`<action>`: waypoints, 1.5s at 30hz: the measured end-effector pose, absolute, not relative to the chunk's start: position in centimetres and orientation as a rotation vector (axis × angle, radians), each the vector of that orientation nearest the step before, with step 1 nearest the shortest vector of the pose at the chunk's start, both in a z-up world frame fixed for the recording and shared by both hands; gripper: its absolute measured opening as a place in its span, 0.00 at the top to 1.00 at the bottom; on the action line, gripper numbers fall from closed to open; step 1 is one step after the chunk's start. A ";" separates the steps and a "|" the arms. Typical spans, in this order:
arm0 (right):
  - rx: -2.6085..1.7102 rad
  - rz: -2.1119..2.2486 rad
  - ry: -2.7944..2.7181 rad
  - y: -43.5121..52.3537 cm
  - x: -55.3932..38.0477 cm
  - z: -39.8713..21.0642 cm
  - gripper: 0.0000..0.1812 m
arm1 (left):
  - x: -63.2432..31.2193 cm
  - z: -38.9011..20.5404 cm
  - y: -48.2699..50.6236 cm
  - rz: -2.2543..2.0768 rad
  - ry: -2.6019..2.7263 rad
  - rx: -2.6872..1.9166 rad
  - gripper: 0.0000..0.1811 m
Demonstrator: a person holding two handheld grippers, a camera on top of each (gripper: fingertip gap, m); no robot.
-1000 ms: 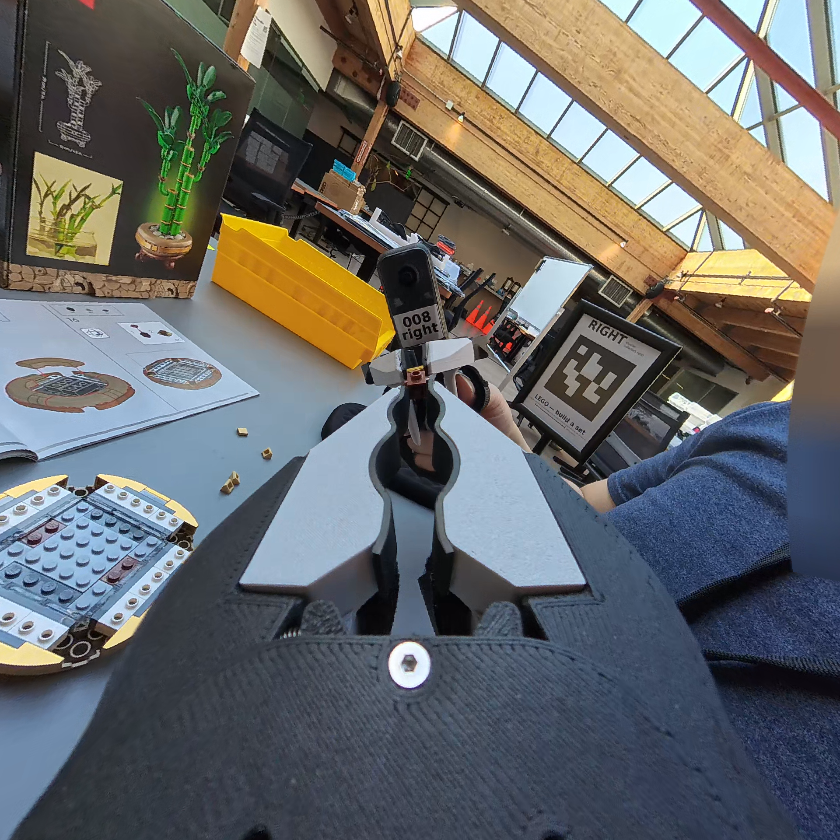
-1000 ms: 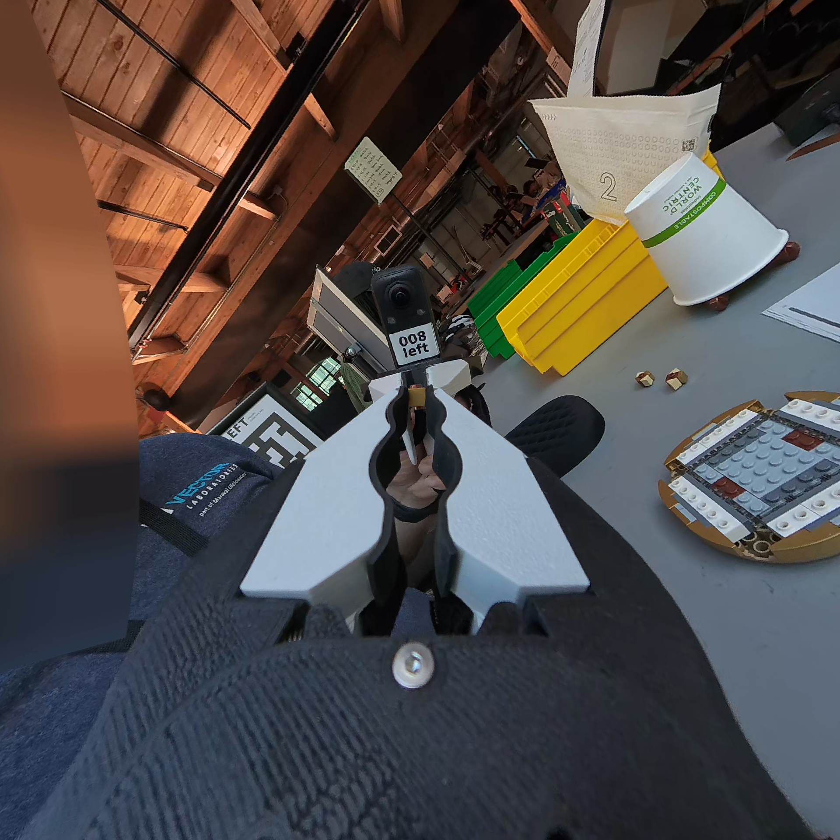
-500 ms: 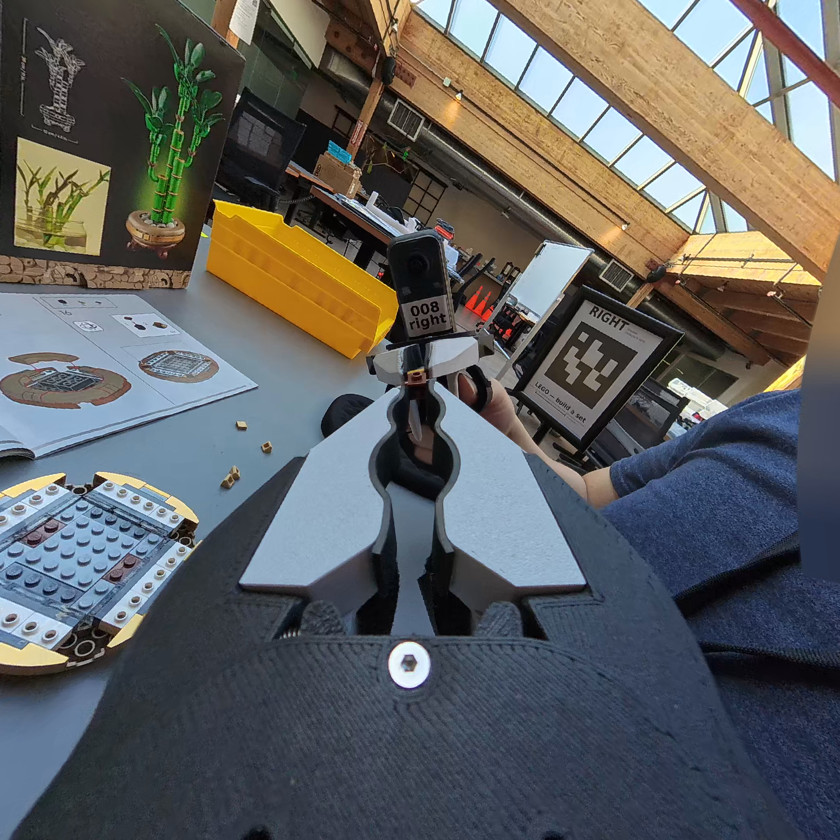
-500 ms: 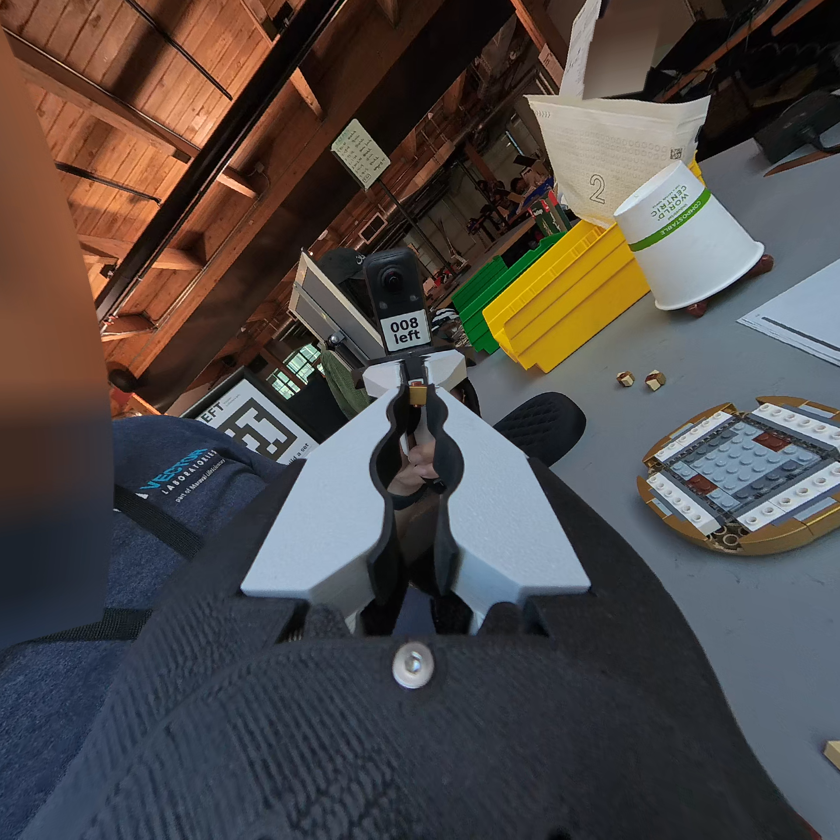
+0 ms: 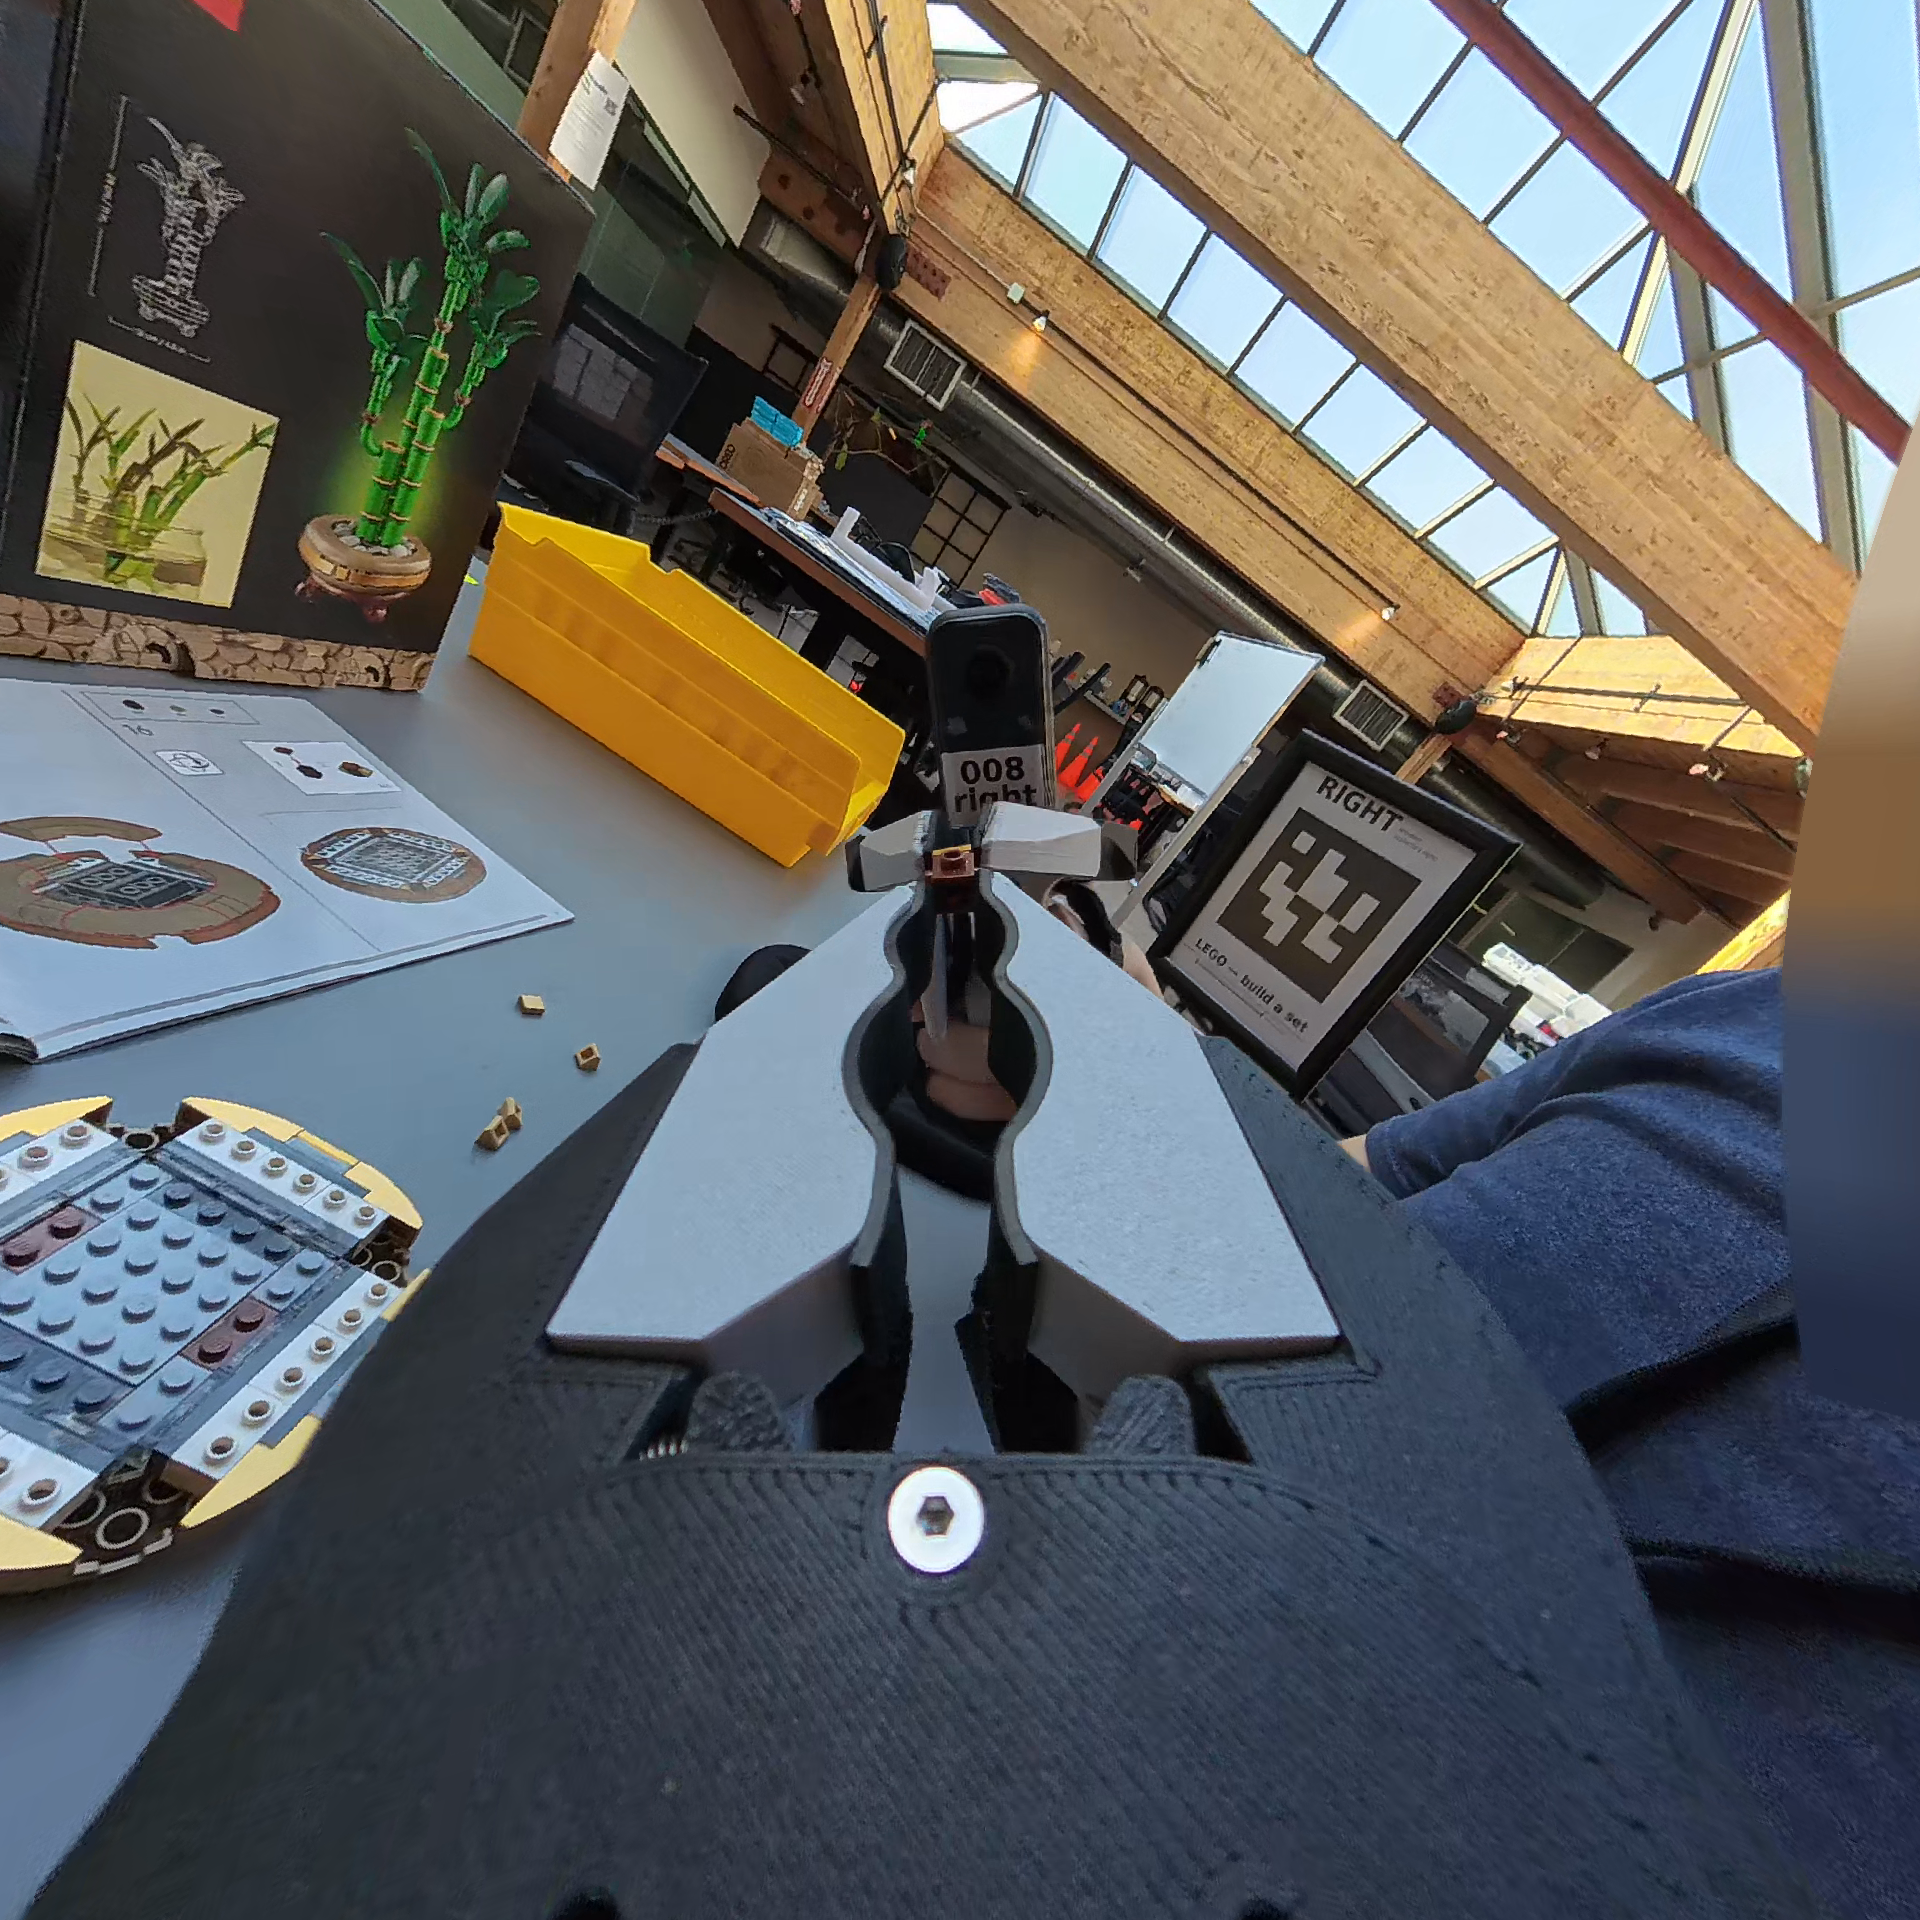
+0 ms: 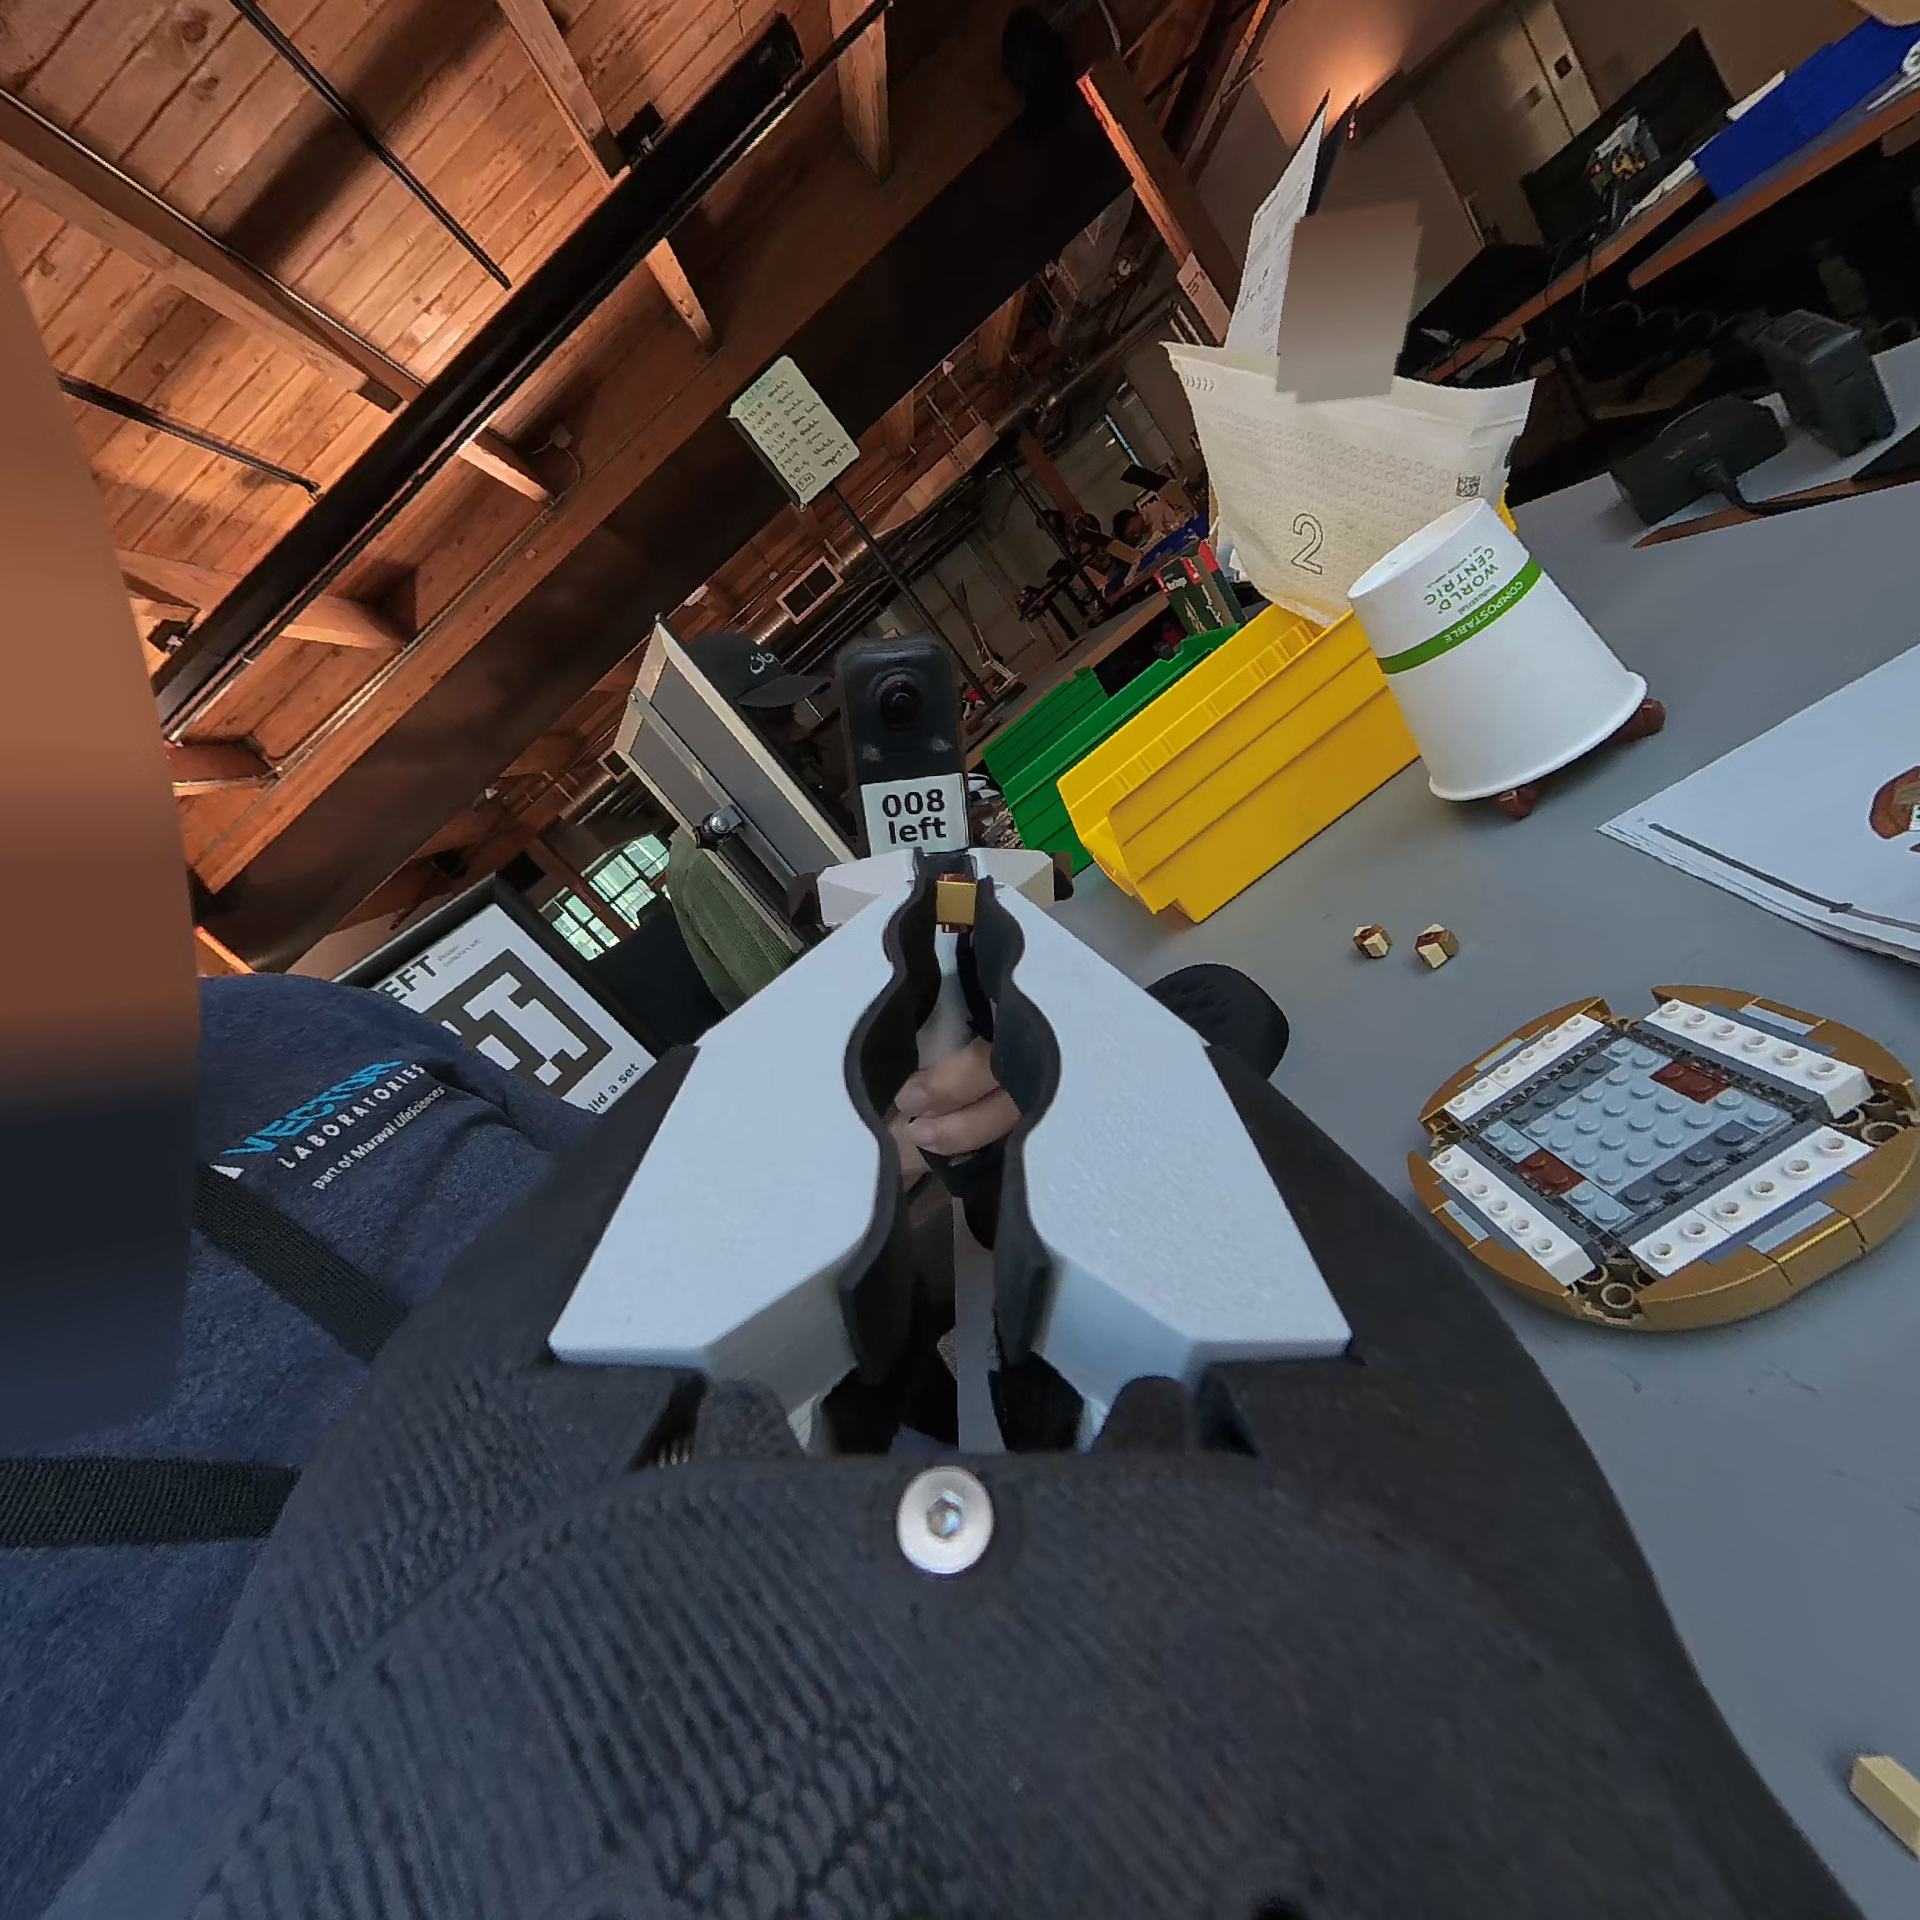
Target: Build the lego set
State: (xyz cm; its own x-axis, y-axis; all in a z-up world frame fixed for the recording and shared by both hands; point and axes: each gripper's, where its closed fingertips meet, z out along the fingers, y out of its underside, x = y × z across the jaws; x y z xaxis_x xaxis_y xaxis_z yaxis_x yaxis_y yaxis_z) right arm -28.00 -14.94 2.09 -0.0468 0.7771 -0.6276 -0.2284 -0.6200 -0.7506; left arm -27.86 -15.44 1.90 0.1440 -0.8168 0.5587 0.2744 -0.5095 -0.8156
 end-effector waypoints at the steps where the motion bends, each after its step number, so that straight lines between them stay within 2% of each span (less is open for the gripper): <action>1: -1.478 1.770 -0.601 -14.9 -28.0 2.5 0.96 | -27.9 2.2 -15.4 -1.570 0.525 -1.500 0.97; 2: -1.444 1.762 -0.617 -14.9 -27.9 2.9 0.96 | -27.8 2.6 -15.5 -1.637 0.493 -1.478 0.97; 5: -1.331 1.584 -0.687 -14.5 -27.3 4.3 0.86 | -28.1 3.5 -15.4 -1.850 0.369 -1.396 0.97; 9: -1.224 1.055 -0.831 -14.3 -26.4 4.4 0.76 | -28.8 3.4 -14.9 -1.999 0.221 -1.342 0.97; 11: -1.172 0.752 -0.892 -14.3 -26.5 4.3 0.76 | -28.8 3.1 -14.8 -2.022 0.158 -1.331 0.97; 15: -1.078 0.284 -1.004 -14.3 -27.2 3.7 0.81 | -28.5 3.2 -14.9 -2.023 0.109 -1.317 0.97; 18: -1.066 0.287 -1.043 -15.2 -28.5 3.1 0.83 | -28.2 3.2 -15.0 -1.988 0.113 -1.324 0.97; 23: -1.089 0.297 -0.962 -15.0 -28.4 3.6 0.92 | -28.0 3.3 -15.1 -1.984 0.104 -1.321 0.97; 35: -1.098 0.303 -0.988 -15.1 -28.1 3.1 0.93 | -27.6 2.9 -15.4 -2.055 0.136 -1.354 0.97; 39: -1.082 0.282 -1.043 -15.4 -28.0 2.7 0.93 | -27.3 3.0 -16.0 -2.092 0.205 -1.379 0.90; 42: -1.039 0.254 -1.074 -15.9 -28.2 2.8 0.93 | -27.5 2.9 -15.9 -2.081 0.212 -1.391 0.95; 45: -1.016 0.221 -1.095 -16.0 -28.2 2.8 0.93 | -27.5 2.8 -16.0 -2.114 0.210 -1.394 0.95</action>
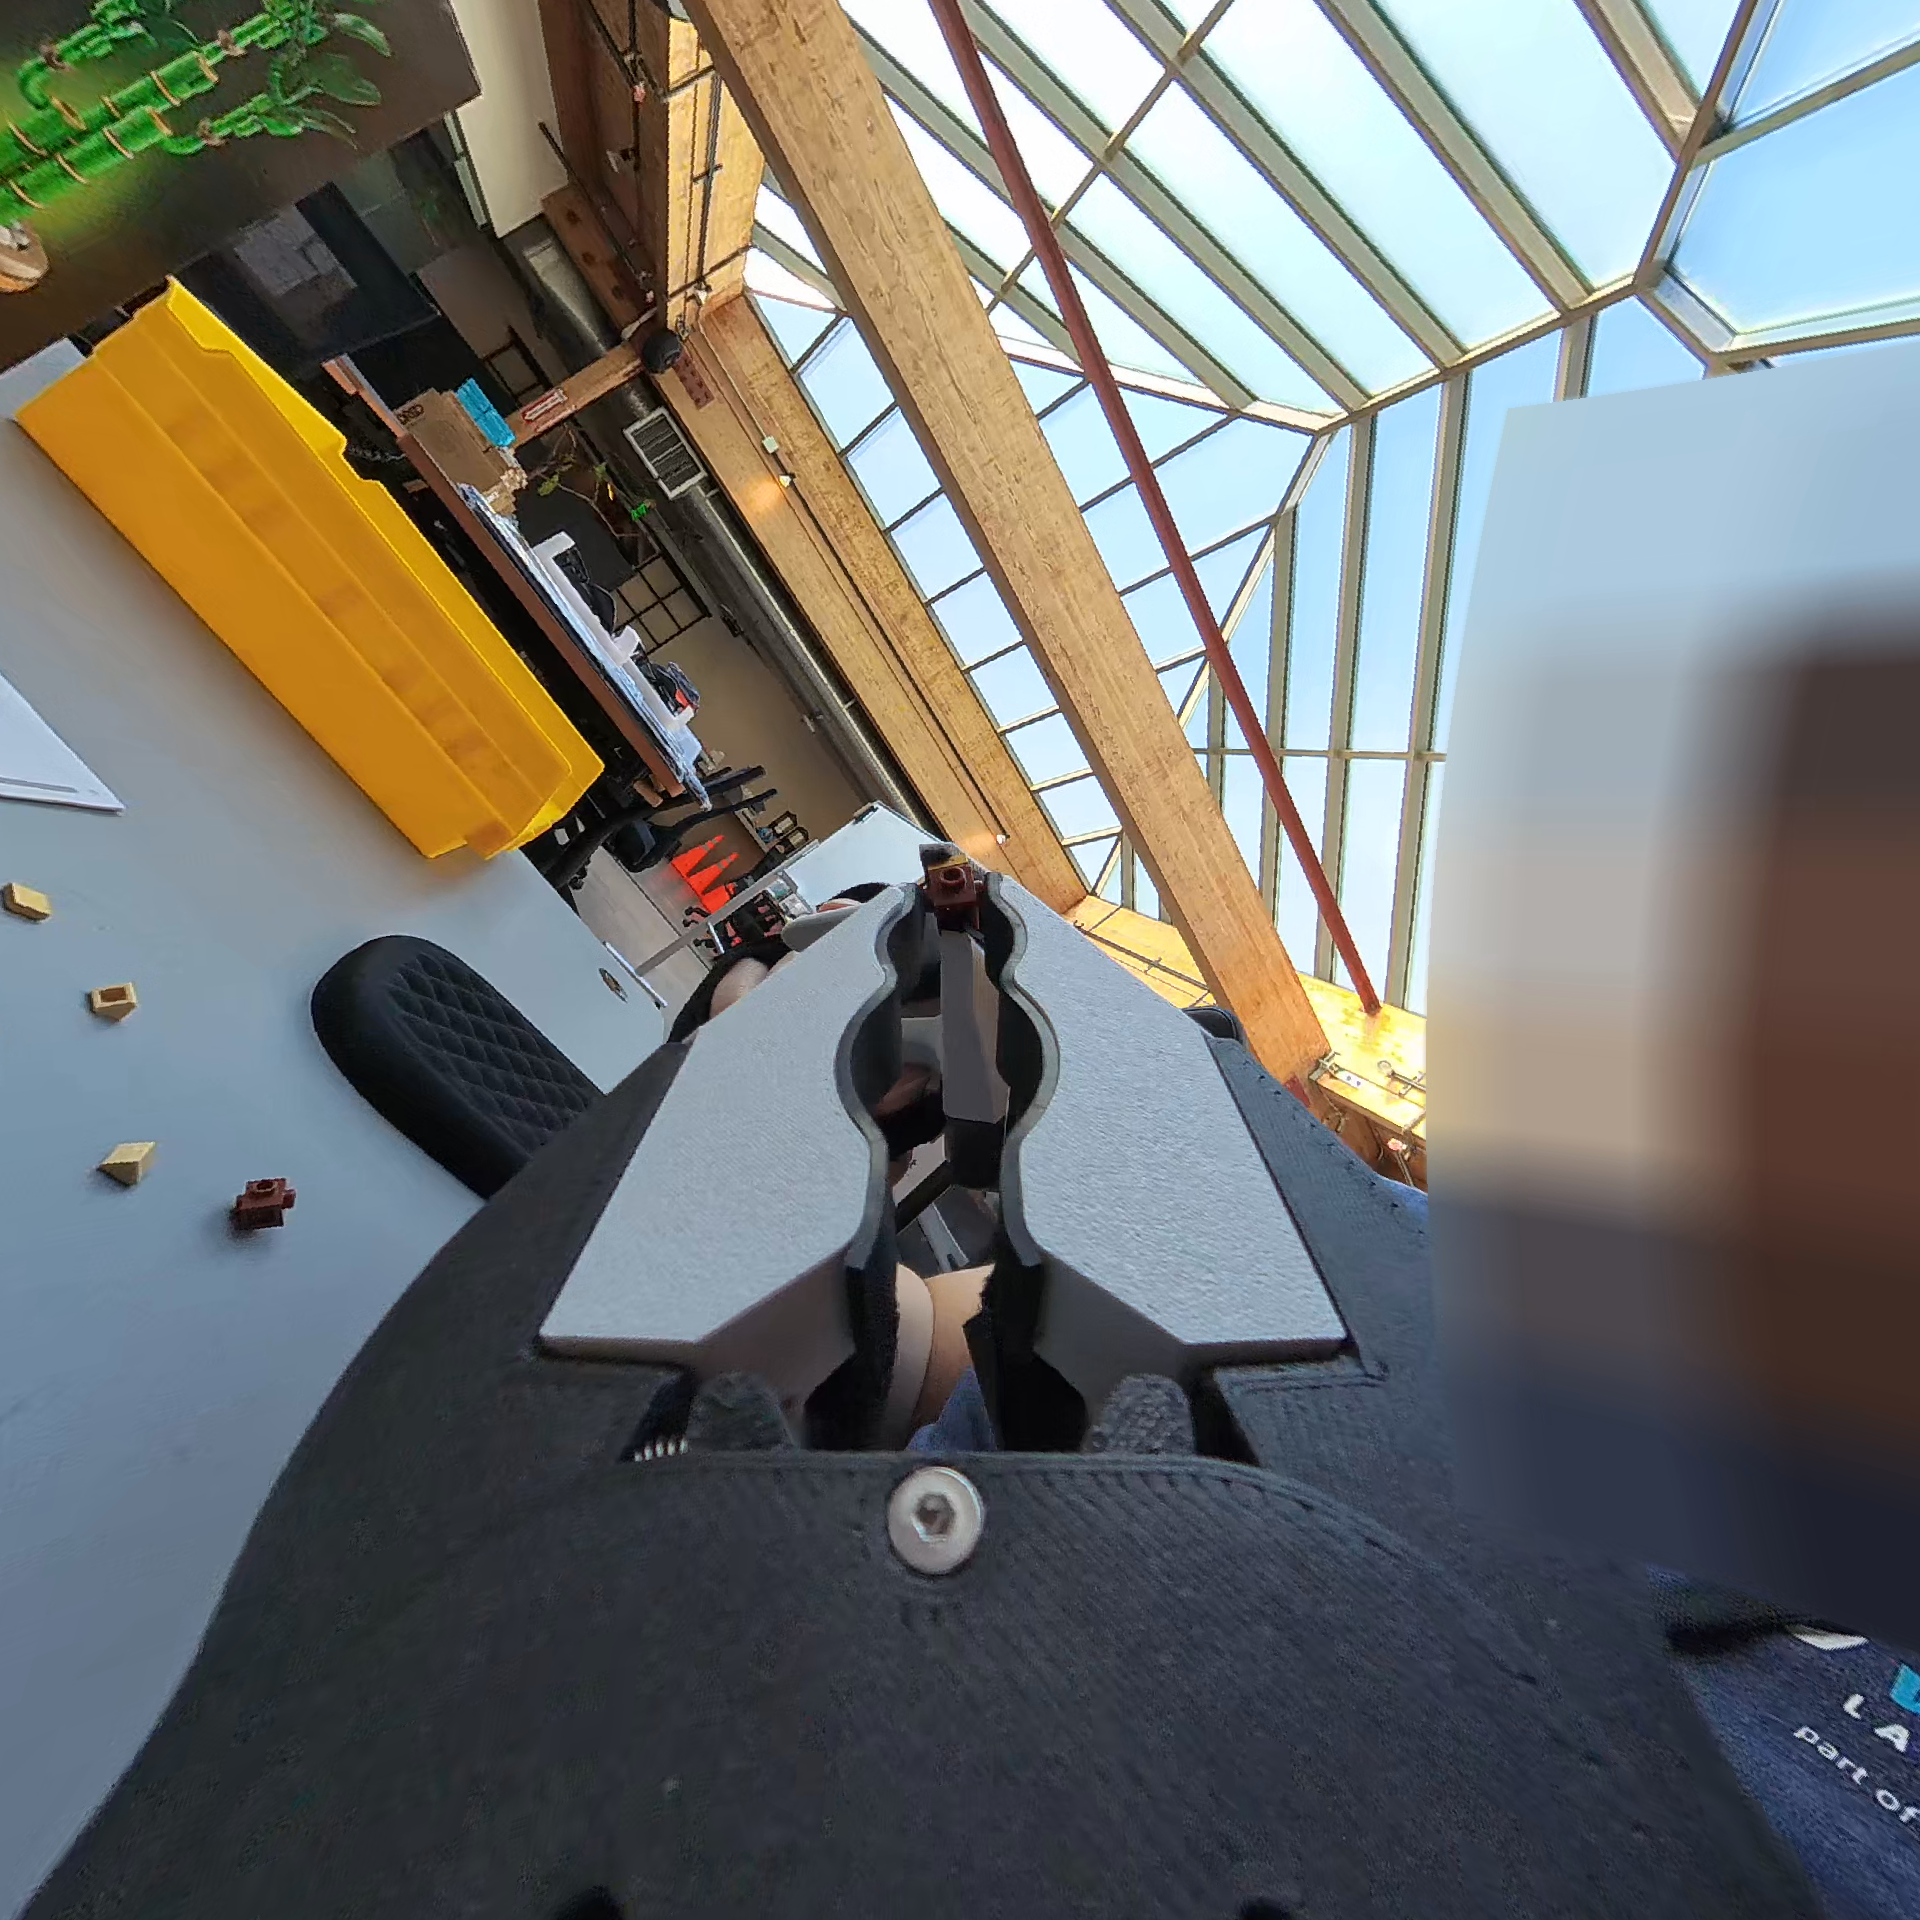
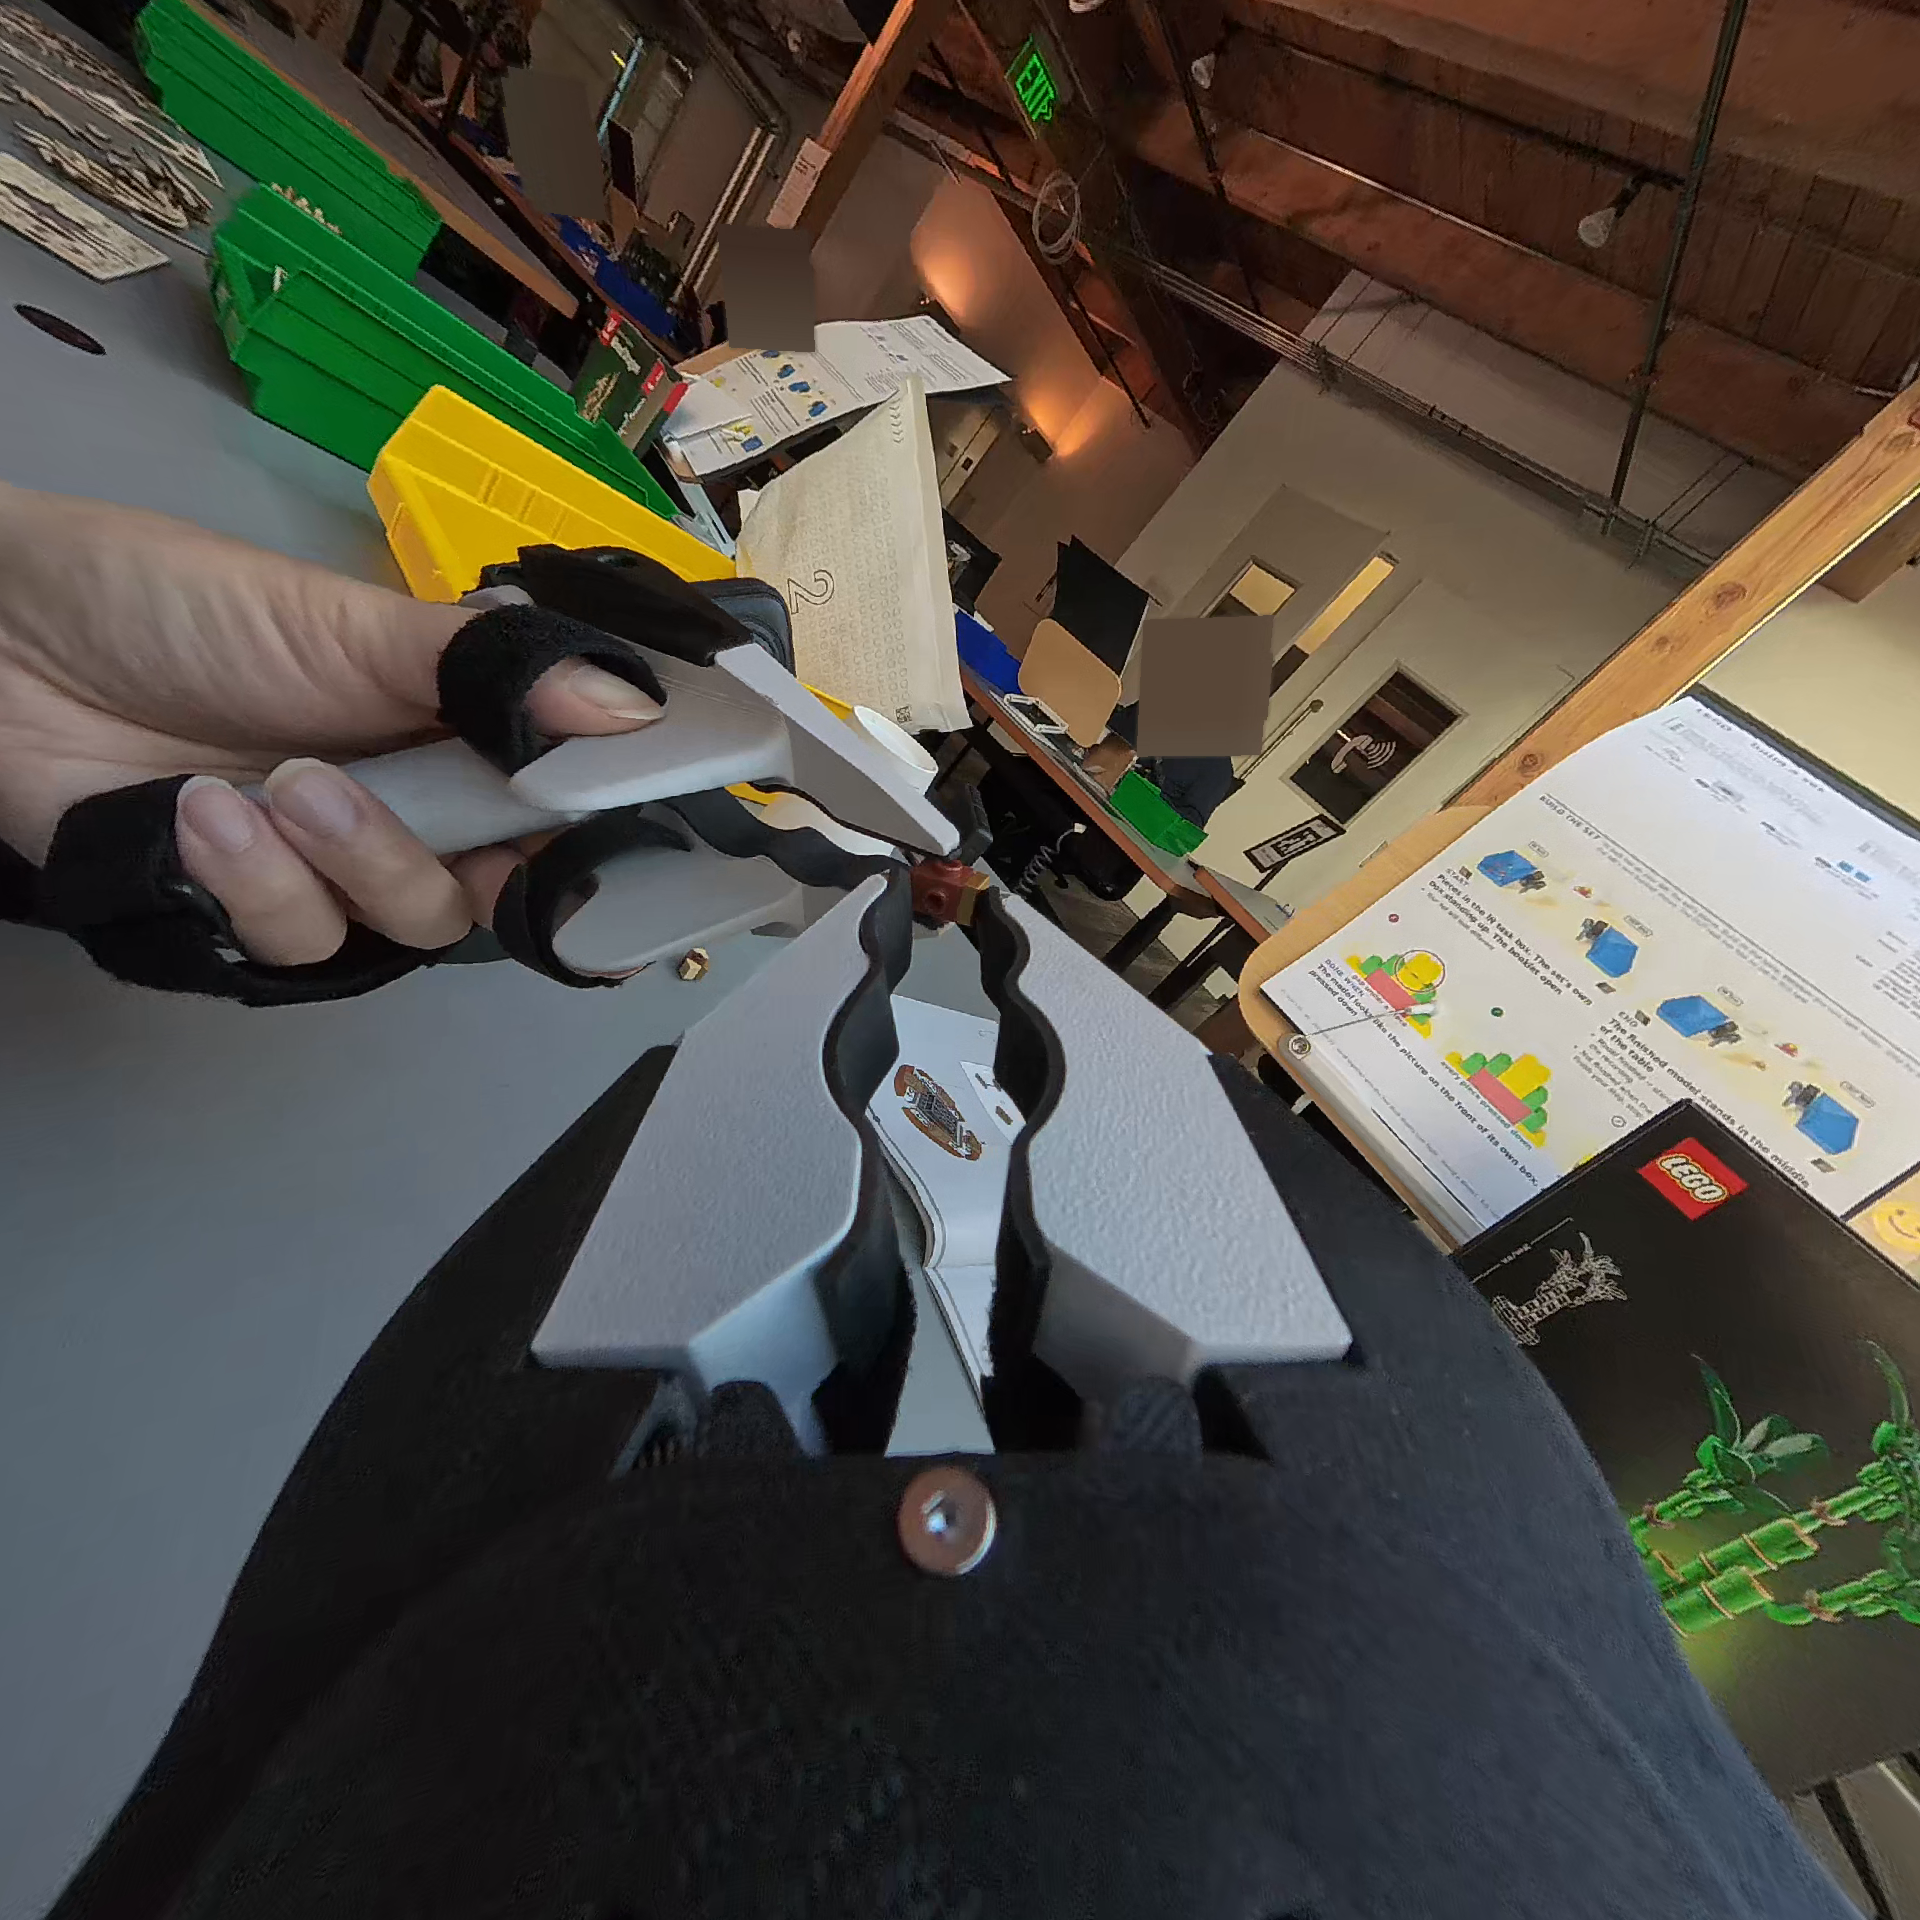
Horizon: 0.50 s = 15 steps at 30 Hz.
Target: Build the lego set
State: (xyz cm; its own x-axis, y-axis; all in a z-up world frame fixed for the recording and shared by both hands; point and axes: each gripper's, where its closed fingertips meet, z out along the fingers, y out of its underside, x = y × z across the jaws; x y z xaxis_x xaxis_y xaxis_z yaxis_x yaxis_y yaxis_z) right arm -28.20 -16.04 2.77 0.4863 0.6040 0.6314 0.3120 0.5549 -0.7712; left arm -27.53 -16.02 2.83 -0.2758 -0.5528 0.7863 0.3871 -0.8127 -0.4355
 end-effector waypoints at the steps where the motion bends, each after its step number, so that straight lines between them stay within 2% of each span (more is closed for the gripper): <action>1: -1.009 0.215 -1.101 -16.1 -28.2 2.7 0.93 | -27.5 2.8 -16.1 -2.121 0.209 -1.395 0.95; 9: -1.033 0.399 -1.145 -16.4 -28.6 2.5 0.92 | -27.8 2.6 -16.6 -2.018 0.334 -1.446 0.95; 11: -1.075 0.623 -1.126 -17.0 -28.6 3.0 0.89 | -28.0 3.2 -16.9 -1.895 0.413 -1.417 0.95; 15: -1.238 1.253 -0.971 -17.2 -27.5 4.7 0.91 | -28.2 4.3 -17.7 -1.580 0.594 -1.342 0.95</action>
State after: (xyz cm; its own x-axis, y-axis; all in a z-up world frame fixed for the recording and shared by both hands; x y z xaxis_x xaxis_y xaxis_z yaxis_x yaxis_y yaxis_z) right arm -27.52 -17.23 4.66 0.1137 0.9874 -0.1101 -0.1398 -0.0938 -0.9857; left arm -28.20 -17.68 4.30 0.0485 -0.8766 0.4787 0.3448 -0.4351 -0.8317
